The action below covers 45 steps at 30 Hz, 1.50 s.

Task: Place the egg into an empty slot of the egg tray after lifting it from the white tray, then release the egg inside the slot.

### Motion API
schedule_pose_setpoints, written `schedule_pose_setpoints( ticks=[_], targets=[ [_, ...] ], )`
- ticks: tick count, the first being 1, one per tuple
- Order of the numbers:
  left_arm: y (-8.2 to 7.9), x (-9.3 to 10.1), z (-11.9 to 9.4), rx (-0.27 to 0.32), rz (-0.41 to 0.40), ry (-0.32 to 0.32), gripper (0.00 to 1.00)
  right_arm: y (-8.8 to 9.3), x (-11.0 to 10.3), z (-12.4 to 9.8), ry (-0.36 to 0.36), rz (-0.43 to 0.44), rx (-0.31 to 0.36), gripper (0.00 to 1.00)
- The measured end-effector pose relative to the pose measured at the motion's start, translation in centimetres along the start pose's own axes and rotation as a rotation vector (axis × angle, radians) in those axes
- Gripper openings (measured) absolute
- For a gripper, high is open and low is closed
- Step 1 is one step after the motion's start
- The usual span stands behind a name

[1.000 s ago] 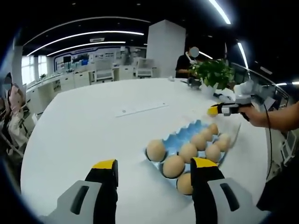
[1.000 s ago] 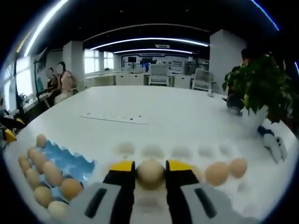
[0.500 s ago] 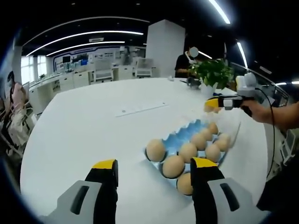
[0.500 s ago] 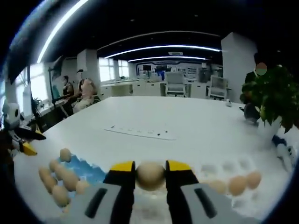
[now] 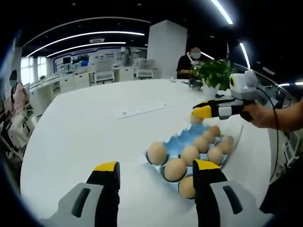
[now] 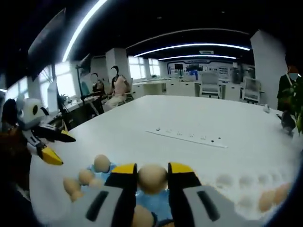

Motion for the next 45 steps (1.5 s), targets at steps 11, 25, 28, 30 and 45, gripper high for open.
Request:
schedule_pose_setpoints(
  ticks=[11, 25, 28, 30, 45],
  targets=[
    [0.0, -0.2, 0.0, -0.003, -0.003, -0.001, 0.62, 0.5, -3.7, 3.5, -0.129, -0.055, -0.057, 0.24],
    [0.0, -0.5, 0.0, 0.003, -0.014, -0.004, 0.61, 1.3, -5.5, 5.6, -0.211, -0.07, -0.109, 0.24],
    [0.1, -0.6, 0.0, 0.002, -0.017, -0.007, 0.61, 1.7, -5.4, 5.8, -0.216, -0.053, -0.118, 0.24],
    [0.1, -0.6, -0.1, 0.001, -0.016, -0.007, 0.61, 1.9, -5.4, 6.0, -0.22, -0.049, -0.129, 0.23],
    [-0.2, -0.5, 0.0, 0.007, -0.012, -0.004, 0.61, 2.2, -5.2, 5.9, -0.232, -0.014, -0.128, 0.2]
  ],
)
Point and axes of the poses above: the point that each gripper's makers call its tool centre point, and the gripper's own axes: z roughly forward along the fingers, x roughly to its right, y roughly out of its underside, the point moved 8 cm from there along -z, roughly backward along the fingers, and after that the axes turned 5 degrees about z, right-handed, at the moved point
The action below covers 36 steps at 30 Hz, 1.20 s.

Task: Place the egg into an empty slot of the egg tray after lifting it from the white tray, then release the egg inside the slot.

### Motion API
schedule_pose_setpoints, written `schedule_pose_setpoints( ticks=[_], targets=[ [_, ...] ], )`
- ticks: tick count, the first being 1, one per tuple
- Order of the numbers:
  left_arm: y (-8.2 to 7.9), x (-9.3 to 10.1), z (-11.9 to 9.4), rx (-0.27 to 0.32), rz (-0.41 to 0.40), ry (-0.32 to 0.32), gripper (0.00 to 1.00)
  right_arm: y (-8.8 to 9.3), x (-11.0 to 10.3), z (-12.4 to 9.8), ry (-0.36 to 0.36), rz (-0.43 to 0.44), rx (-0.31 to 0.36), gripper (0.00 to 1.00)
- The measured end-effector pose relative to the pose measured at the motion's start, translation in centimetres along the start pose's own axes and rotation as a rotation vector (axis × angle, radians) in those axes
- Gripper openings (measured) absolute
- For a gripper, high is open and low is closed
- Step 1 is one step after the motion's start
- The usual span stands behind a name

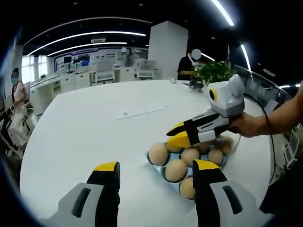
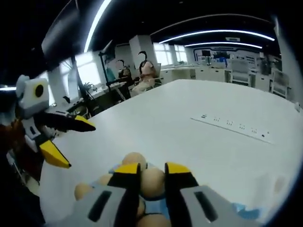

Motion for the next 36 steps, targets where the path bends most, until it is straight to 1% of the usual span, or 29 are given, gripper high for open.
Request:
schedule_pose_setpoints(
  ticks=[6, 11, 13, 16, 17, 19, 22, 23, 26, 30, 31, 32, 33, 34, 35, 36],
  targets=[
    [-0.1, 0.1, 0.0, 0.001, 0.002, 0.0, 0.61, 0.3, 0.0, -0.2, 0.003, -0.033, 0.001, 0.22],
    [-0.1, 0.1, -0.1, 0.001, 0.005, -0.001, 0.61, 0.3, 0.1, -1.1, 0.012, -0.008, 0.015, 0.23],
    [-0.2, 0.1, 0.0, 0.002, 0.007, -0.001, 0.61, -0.3, 0.1, -1.8, 0.019, -0.011, 0.061, 0.23],
    [-0.3, 0.1, 0.0, 0.005, 0.008, 0.001, 0.61, -0.7, 0.6, -3.0, 0.045, -0.006, 0.083, 0.23],
    [-0.3, 0.1, 0.1, 0.006, 0.009, 0.003, 0.61, -0.7, 1.2, -3.6, 0.069, 0.007, 0.098, 0.23],
    [-0.3, 0.2, 0.1, 0.005, 0.011, 0.005, 0.61, -0.5, 1.8, -4.4, 0.088, 0.021, 0.106, 0.23],
    [-0.3, 0.4, 0.2, 0.005, 0.011, 0.01, 0.61, 0.0, 3.1, -6.1, 0.14, 0.046, 0.117, 0.23],
    [-0.3, 0.4, 0.2, 0.005, 0.011, 0.01, 0.61, 0.2, 3.7, -6.8, 0.171, 0.058, 0.127, 0.23],
    [-0.3, 0.4, 0.2, 0.006, 0.01, 0.01, 0.61, 0.5, 4.6, -7.9, 0.212, 0.076, 0.144, 0.23],
    [-0.5, 0.5, 0.2, 0.008, 0.012, 0.013, 0.61, 1.3, 7.3, -10.6, 0.348, 0.09, 0.165, 0.23],
    [-0.5, 0.5, 0.2, 0.008, 0.013, 0.013, 0.61, 1.5, 7.8, -11.1, 0.37, 0.095, 0.165, 0.23],
    [-0.5, 0.5, 0.2, 0.007, 0.013, 0.012, 0.61, 1.6, 8.3, -11.8, 0.408, 0.101, 0.162, 0.23],
    [-0.4, 0.4, 0.2, 0.005, 0.012, 0.012, 0.61, 1.8, 9.3, -12.8, 0.467, 0.085, 0.175, 0.23],
    [-0.4, 0.4, 0.2, 0.004, 0.01, 0.011, 0.61, 1.8, 10.0, -13.6, 0.499, 0.09, 0.192, 0.23],
    [-0.4, 0.4, 0.2, 0.004, 0.01, 0.011, 0.61, 1.8, 10.2, -13.9, 0.511, 0.094, 0.194, 0.23],
    [-0.4, 0.3, 0.2, 0.003, 0.011, 0.01, 0.61, 1.9, 10.9, -14.8, 0.549, 0.107, 0.206, 0.23]
  ],
)
Point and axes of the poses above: the point that each gripper's makers call its tool centre point, and the gripper's own axes: z roughly forward along the fingers, x roughly to its right, y roughly out of its underside, the point moved 8 cm from there along -z, roughly backward along the fingers, and after that the axes turned 5 degrees about z, right-handed, at the moved point
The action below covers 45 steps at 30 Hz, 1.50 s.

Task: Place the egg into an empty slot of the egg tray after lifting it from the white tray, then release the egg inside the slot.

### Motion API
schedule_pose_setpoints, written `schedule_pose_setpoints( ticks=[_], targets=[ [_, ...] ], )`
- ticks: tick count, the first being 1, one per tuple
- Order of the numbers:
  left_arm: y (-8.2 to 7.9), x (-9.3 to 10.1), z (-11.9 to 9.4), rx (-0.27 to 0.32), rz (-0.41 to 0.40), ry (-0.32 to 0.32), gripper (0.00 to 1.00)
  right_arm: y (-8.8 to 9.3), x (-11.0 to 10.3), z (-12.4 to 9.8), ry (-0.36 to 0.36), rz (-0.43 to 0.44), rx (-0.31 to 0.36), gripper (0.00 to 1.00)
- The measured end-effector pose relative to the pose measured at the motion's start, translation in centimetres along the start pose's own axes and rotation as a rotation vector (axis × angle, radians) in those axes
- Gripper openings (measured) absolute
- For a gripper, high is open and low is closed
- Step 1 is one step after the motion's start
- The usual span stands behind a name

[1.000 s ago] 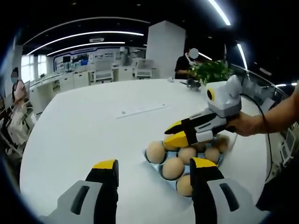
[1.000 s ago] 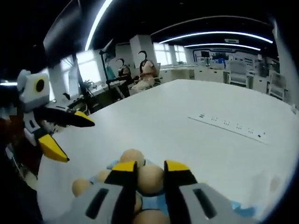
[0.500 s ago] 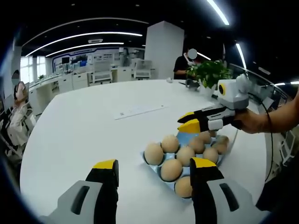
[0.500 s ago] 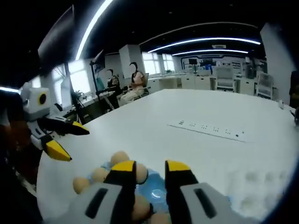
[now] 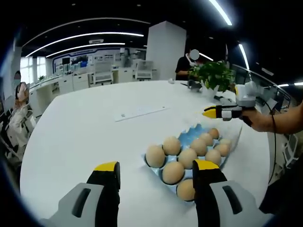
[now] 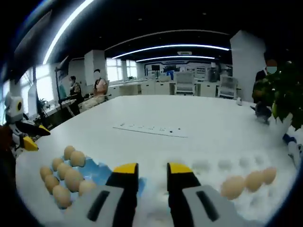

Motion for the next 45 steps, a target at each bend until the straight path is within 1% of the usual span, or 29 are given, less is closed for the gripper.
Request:
schedule_pose_setpoints(
  ticks=[1, 2, 4, 6, 7, 8, 9, 10, 12, 14, 16, 18, 19, 20, 22, 23, 24, 25, 29, 34, 37, 38, 42, 43, 44, 45],
  targets=[
    [0.0, 0.0, 0.0, 0.0, 0.0, 0.0, 0.61, -0.1, 0.6, -0.3, 0.02, 0.001, 0.011, 0.24],
    [0.0, 0.0, 0.0, -0.001, -0.001, 0.002, 0.61, -0.2, 1.8, -0.6, 0.06, -0.001, 0.013, 0.24],
    [0.0, 0.1, 0.1, -0.001, 0.002, 0.004, 0.61, 0.0, 3.5, -0.9, 0.115, -0.006, 0.006, 0.25],
    [-0.1, 0.1, 0.1, -0.001, 0.003, 0.007, 0.61, 0.3, 4.8, -1.4, 0.166, 0.019, -0.014, 0.26],
    [-0.1, 0.1, 0.1, -0.001, 0.003, 0.007, 0.61, 0.4, 5.0, -1.5, 0.171, 0.022, -0.015, 0.26],
    [-0.1, 0.1, 0.1, 0.0, 0.003, 0.008, 0.61, 0.4, 5.6, -1.7, 0.19, 0.027, -0.01, 0.26],
    [-0.1, 0.1, 0.1, 0.0, 0.002, 0.008, 0.61, 0.6, 6.0, -1.8, 0.204, 0.022, -0.013, 0.26],
    [-0.1, 0.1, 0.1, -0.001, 0.001, 0.008, 0.61, 0.8, 6.5, -2.0, 0.227, 0.017, -0.034, 0.26],
    [0.0, 0.1, 0.1, -0.003, 0.002, 0.009, 0.61, 1.0, 6.9, -2.1, 0.243, 0.014, -0.034, 0.26],
    [0.0, 0.1, 0.1, -0.005, 0.001, 0.007, 0.61, 1.3, 7.3, -2.1, 0.258, 0.017, -0.053, 0.27],
    [0.0, 0.0, 0.1, -0.004, -0.001, 0.006, 0.61, 1.3, 7.5, -2.1, 0.264, 0.012, -0.053, 0.26],
    [0.0, 0.0, 0.1, -0.005, 0.001, 0.005, 0.61, 1.3, 7.7, -2.0, 0.274, 0.016, -0.065, 0.27],
    [0.0, 0.0, 0.1, -0.006, 0.001, 0.005, 0.61, 1.4, 7.9, -2.0, 0.291, 0.026, -0.08, 0.27],
    [0.1, 0.0, 0.0, -0.006, 0.001, 0.005, 0.61, 1.4, 8.0, -1.9, 0.295, 0.028, -0.079, 0.27],
    [0.1, -0.1, -0.1, -0.006, -0.001, 0.001, 0.61, 2.0, 8.2, -1.7, 0.291, 0.047, -0.11, 0.28],
    [0.1, -0.1, -0.1, -0.007, -0.002, 0.0, 0.61, 2.1, 8.3, -1.6, 0.284, 0.033, -0.112, 0.29],
    [0.1, -0.1, -0.1, -0.008, -0.002, 0.0, 0.61, 2.4, 8.3, -1.4, 0.278, 0.02, -0.145, 0.3],
    [0.2, -0.2, -0.1, -0.01, -0.001, -0.001, 0.61, 2.3, 8.4, -1.4, 0.275, 0.021, -0.124, 0.31],
    [0.2, -0.2, -0.1, -0.012, -0.005, -0.004, 0.62, 2.2, 8.6, -1.2, 0.252, 0.01, -0.134, 0.31],
    [0.3, 0.0, 0.1, -0.025, -0.013, 0.004, 0.66, 2.1, 8.9, -1.1, 0.221, -0.005, -0.139, 0.31],
    [0.4, 0.2, 0.2, -0.029, -0.009, 0.008, 0.68, 2.0, 8.9, -1.0, 0.208, -0.03, -0.15, 0.31],
    [0.3, 0.2, 0.2, -0.028, -0.01, 0.008, 0.69, 2.0, 8.9, -1.0, 0.208, -0.029, -0.15, 0.31],
    [0.2, 0.1, 0.2, -0.02, -0.009, -0.002, 0.81, 1.8, 9.1, -0.8, 0.195, -0.048, -0.169, 0.3],
    [0.2, 0.1, 0.2, -0.02, -0.008, -0.003, 0.81, 1.8, 9.1, -0.8, 0.195, -0.05, -0.173, 0.29],
    [0.3, 0.1, 0.2, -0.021, -0.008, -0.001, 0.81, 1.8, 9.0, -0.8, 0.191, -0.063, -0.18, 0.28],
    [0.3, 0.1, 0.2, -0.021, -0.012, 0.0, 0.8, 1.7, 9.0, -0.8, 0.193, -0.059, -0.179, 0.27]
  ],
)
Point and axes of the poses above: the point that each gripper's makers call its tool centre point, and the gripper's own axes: z roughly forward along the fingers, x roughly to its right, y roughly out of its underside, the point moved 8 cm from there along -z, roughly backward along the fingers, and after that the axes turned 5 degrees about z, right-handed, at the moved point
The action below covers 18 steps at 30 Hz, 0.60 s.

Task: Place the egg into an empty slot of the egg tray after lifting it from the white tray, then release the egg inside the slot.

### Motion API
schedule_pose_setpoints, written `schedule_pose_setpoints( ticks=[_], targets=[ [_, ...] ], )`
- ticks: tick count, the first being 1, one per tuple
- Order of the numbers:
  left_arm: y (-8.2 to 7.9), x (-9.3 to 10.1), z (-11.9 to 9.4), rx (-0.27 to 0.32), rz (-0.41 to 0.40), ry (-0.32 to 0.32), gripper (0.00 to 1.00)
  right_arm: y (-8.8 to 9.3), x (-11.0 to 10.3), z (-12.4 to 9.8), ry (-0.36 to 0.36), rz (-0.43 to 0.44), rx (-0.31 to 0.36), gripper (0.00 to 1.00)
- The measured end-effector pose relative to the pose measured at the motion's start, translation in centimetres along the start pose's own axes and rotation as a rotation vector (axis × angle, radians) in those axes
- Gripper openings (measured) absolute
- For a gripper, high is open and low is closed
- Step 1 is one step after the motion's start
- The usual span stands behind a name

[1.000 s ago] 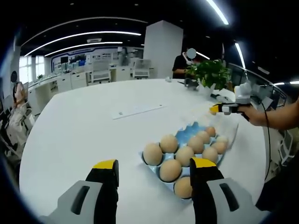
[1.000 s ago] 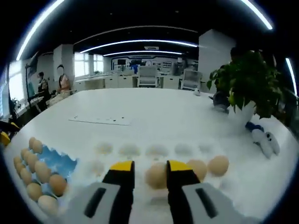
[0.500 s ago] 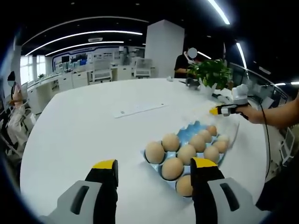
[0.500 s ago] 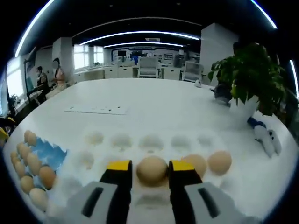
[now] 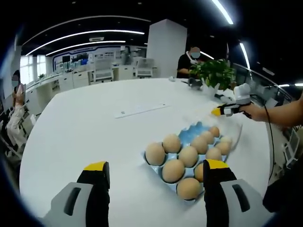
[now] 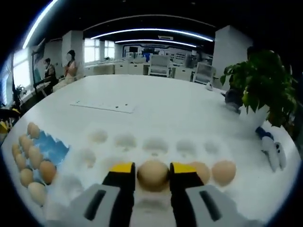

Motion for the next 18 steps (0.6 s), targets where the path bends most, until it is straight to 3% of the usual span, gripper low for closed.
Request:
schedule_pose_setpoints(
  ticks=[5, 11, 17, 18],
  targets=[
    [0.1, 0.2, 0.0, -0.01, -0.005, 0.007, 0.78, -0.1, 0.2, -0.6, 0.024, 0.077, 0.019, 0.26],
    [0.2, 0.0, -0.1, -0.01, -0.005, 0.0, 0.77, -2.4, -1.2, -2.2, -0.014, 0.08, 0.119, 0.26],
    [0.3, 0.1, -0.1, -0.015, -0.004, 0.002, 0.77, -3.9, -6.5, -2.6, -0.188, 0.063, 0.154, 0.26],
    [0.4, 0.0, -0.1, -0.016, -0.005, 0.001, 0.77, -4.2, -8.4, -2.6, -0.251, 0.039, 0.156, 0.26]
  ],
)
Point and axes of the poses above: the point that each gripper's makers call its tool centre point, and the gripper's own axes: z roughly forward along the fingers, x roughly to its right, y roughly out of its underside, the point moved 8 cm from there along -z, roughly backward along the fingers, and after that the axes turned 5 degrees about z, right-handed, at the moved point
